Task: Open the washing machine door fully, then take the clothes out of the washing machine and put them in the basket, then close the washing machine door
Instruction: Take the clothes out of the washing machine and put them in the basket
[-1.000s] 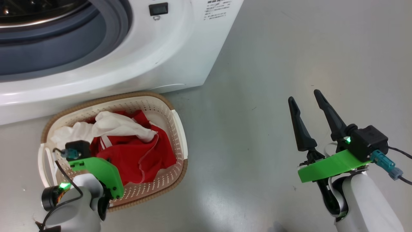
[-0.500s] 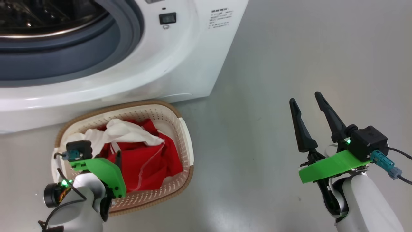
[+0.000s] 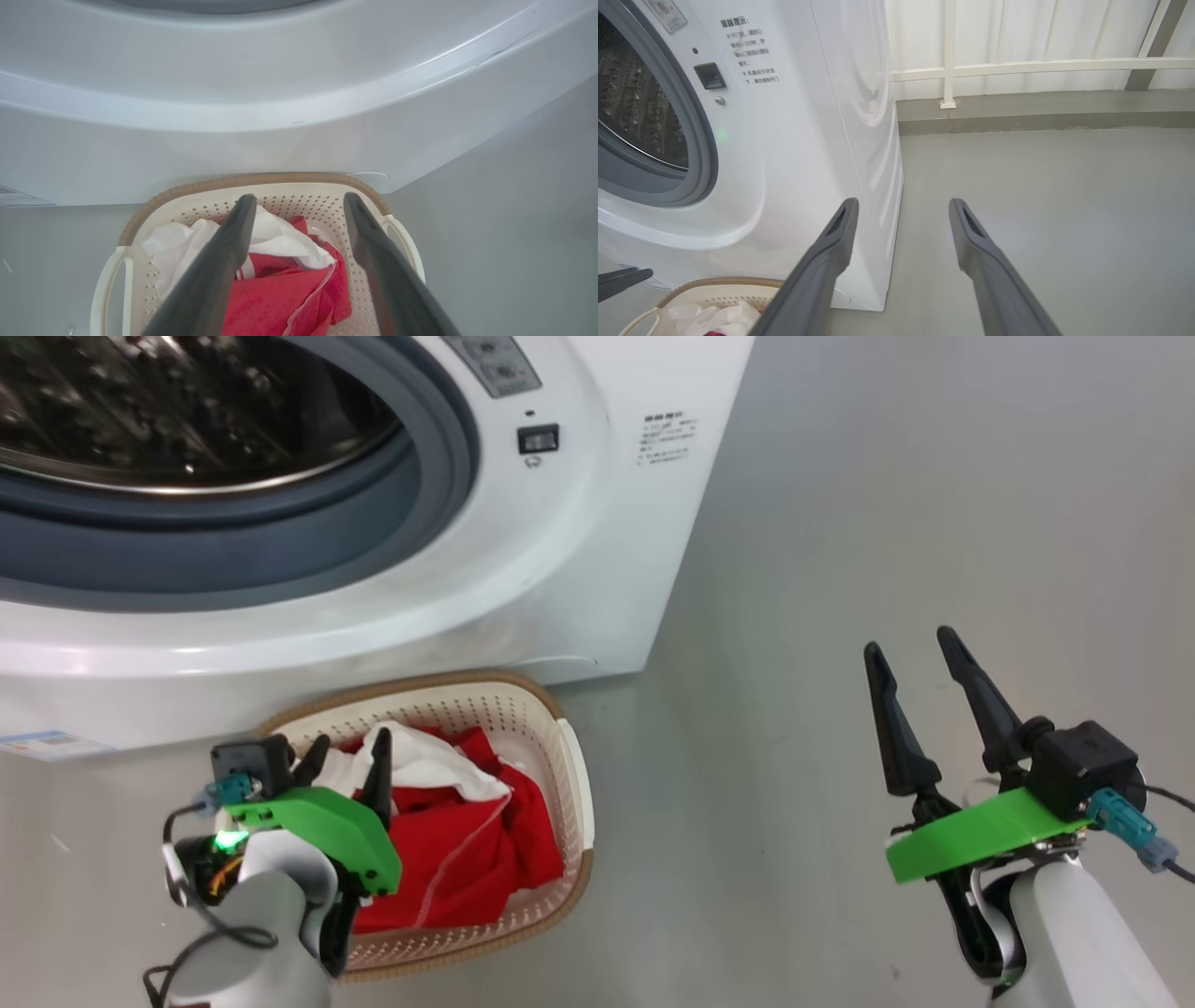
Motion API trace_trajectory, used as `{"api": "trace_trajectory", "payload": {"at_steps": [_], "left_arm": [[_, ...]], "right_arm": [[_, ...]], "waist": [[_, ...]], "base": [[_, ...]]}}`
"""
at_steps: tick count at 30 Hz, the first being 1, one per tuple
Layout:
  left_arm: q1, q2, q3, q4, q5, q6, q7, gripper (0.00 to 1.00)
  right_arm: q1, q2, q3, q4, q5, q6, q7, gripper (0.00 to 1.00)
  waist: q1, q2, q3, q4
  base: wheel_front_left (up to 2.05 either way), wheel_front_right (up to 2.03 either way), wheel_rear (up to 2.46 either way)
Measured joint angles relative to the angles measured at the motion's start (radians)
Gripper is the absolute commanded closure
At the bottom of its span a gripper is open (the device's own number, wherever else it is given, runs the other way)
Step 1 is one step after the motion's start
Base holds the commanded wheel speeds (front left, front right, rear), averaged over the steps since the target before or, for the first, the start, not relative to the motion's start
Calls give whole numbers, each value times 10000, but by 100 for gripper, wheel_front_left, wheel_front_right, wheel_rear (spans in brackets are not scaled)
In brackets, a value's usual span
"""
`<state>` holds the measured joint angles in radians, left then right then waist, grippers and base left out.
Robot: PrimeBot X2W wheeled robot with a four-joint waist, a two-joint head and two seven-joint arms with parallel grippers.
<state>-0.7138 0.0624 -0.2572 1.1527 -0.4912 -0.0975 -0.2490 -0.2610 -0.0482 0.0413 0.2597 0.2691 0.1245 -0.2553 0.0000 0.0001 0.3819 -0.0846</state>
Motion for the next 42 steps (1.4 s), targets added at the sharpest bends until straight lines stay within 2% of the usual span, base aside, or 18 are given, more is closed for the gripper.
{"api": "trace_trajectory", "payload": {"at_steps": [7, 17, 22, 27, 32, 42], "left_arm": [[1275, -17, 357, -2468, 332, 146, -4, 0], [3266, -4, 1047, -6362, 1151, 788, -6, 0], [4033, 27, 1390, -8042, 1325, 790, -10, 0], [4726, 100, 1611, -8985, 1664, 780, -38, 0], [5279, 180, 1789, -9639, 1845, 796, -38, 0], [6307, 259, 1975, -10280, 1925, 913, -38, 0]], "right_arm": [[359, -6, -309, 35, -314, 0, 0, 0], [617, -2, -667, 134, -510, 0, 0, 0], [762, 8, -888, 157, -535, 0, 0, 0], [866, 10, -922, 65, -570, 0, 0, 0], [1290, 15, -911, -293, -1072, 0, 0, 0], [2119, 25, -1055, -788, -1120, 0, 0, 0]], "waist": [[0, 0, -660, 229], [0, 0, -1477, 442], [0, 0, -1813, 498], [0, 0, -2159, 522], [0, 0, -2493, 498], [0, 0, -3256, 458]], "base": [[0, 0, 0], [0, 0, 0], [0, 0, 0], [0, 0, 0], [0, 0, 0], [0, 0, 0]]}}
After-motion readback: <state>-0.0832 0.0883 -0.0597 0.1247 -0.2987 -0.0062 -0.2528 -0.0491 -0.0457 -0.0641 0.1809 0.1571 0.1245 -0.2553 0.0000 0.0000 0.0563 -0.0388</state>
